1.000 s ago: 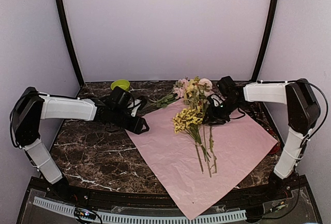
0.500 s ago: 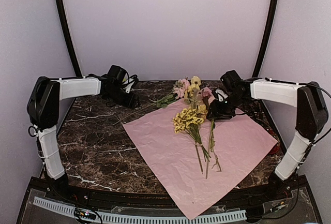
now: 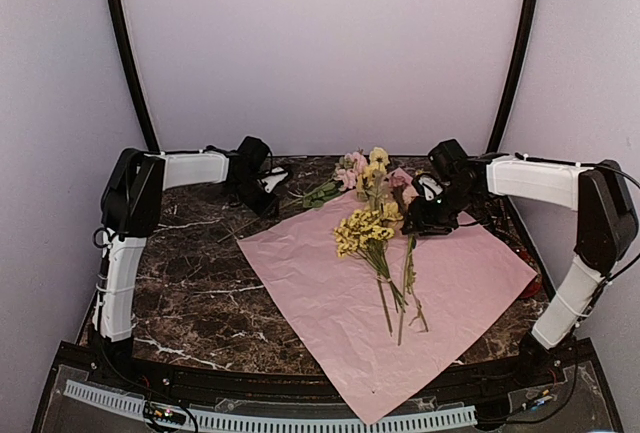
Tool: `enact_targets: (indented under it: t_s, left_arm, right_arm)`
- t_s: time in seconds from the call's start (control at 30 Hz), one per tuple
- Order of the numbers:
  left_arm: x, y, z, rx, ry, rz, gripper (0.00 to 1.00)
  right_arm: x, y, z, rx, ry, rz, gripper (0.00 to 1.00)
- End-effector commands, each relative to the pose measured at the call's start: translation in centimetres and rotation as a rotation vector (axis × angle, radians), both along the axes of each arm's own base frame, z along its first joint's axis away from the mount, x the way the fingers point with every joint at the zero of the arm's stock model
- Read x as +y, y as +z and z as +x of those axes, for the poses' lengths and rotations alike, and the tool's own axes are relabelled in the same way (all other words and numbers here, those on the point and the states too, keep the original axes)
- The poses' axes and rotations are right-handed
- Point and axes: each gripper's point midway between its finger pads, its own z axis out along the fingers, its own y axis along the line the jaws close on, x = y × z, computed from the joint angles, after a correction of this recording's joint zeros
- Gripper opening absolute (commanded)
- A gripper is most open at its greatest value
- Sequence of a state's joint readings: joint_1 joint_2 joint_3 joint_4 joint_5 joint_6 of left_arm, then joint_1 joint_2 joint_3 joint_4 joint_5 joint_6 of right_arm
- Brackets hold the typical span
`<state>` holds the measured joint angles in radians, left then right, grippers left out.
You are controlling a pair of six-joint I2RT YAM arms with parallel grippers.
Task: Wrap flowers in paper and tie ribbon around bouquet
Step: Pick up the fake flower from the center of the board, then pass from the left arm to the right
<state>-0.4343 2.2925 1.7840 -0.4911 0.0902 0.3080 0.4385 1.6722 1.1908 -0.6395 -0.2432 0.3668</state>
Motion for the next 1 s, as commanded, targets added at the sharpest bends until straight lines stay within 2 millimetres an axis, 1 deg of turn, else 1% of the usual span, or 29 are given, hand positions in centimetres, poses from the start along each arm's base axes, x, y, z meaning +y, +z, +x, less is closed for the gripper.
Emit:
enact_targets:
  t_s: [0.0, 0.03, 0.13, 0.2, 0.3, 0.37, 0.43, 0.5, 0.57, 0.63, 0.67, 0.77, 0.8, 0.87, 0.9, 0.97]
  left_arm:
    - [0.6, -3.1, -1.2, 0.083, -0.021, 0.042, 0.06]
    - [0.3, -3.0, -1.4, 0.092, -0.024, 0.02, 0.0]
    - [-0.2, -1.7, -1.1, 0.074, -0.018, -0.013, 0.0]
    - [-0.1, 0.0, -0.5, 0.036, 0.014, -0.024, 0.0]
    - [0.6, 4.2, 0.5, -0.053, 0.089, -0.038, 0.0]
    - [1.7, 7.1, 0.9, -0.124, 0.155, -0.028, 0.0]
    - [2.9, 10.1, 1.2, -0.211, 0.212, -0.025, 0.0]
    - [3.4, 13.1, 0.7, -0.279, 0.234, -0.05, 0.0]
    - [3.5, 16.0, -0.1, -0.336, 0.224, -0.1, 0.0]
    - [3.0, 18.9, -1.3, -0.391, 0.189, -0.184, 0.0]
    - [2.9, 21.1, -2.1, -0.432, 0.178, -0.237, 0.0]
    - [2.8, 24.3, -4.5, -0.497, 0.159, -0.351, 0.0]
    - [2.9, 25.0, -5.1, -0.51, 0.164, -0.381, 0.0]
    - [2.5, 26.7, -6.8, -0.526, 0.146, -0.481, 0.0]
    - [1.8, 27.5, -7.9, -0.522, 0.116, -0.549, 0.0]
    - [-0.1, 28.9, -10.3, -0.515, 0.024, -0.683, 0.0]
  right_arm:
    - [0.3, 0.5, 0.2, -0.026, 0.008, -0.001, 0.49]
    - [0.3, 0.5, 0.2, -0.025, 0.01, -0.001, 0.49]
    - [0.6, 0.7, 0.4, -0.03, 0.025, -0.004, 0.49]
    - [0.7, 0.9, 0.6, -0.033, 0.032, -0.013, 0.49]
    - [0.6, 1.4, 0.8, -0.047, 0.028, -0.023, 0.49]
    - [0.7, 1.8, 0.8, -0.06, 0.027, -0.017, 0.49]
    - [0.7, 2.0, 0.8, -0.068, 0.026, -0.015, 0.49]
    - [0.6, 2.3, 0.7, -0.076, 0.023, -0.016, 0.49]
    - [0.5, 2.7, 0.8, -0.088, 0.02, -0.017, 0.49]
    - [0.5, 3.0, 1.0, -0.095, 0.018, -0.022, 0.49]
    - [0.5, 3.4, 1.1, -0.104, 0.017, -0.023, 0.49]
    - [0.7, 5.0, 1.9, -0.15, 0.018, -0.015, 0.49]
    - [0.9, 5.5, 2.1, -0.169, 0.026, -0.011, 0.49]
    - [2.0, 7.8, 2.7, -0.245, 0.057, 0.015, 0.48]
    - [2.9, 9.7, 2.5, -0.302, 0.089, 0.04, 0.48]
    - [5.7, 13.4, 1.8, -0.433, 0.182, 0.109, 0.48]
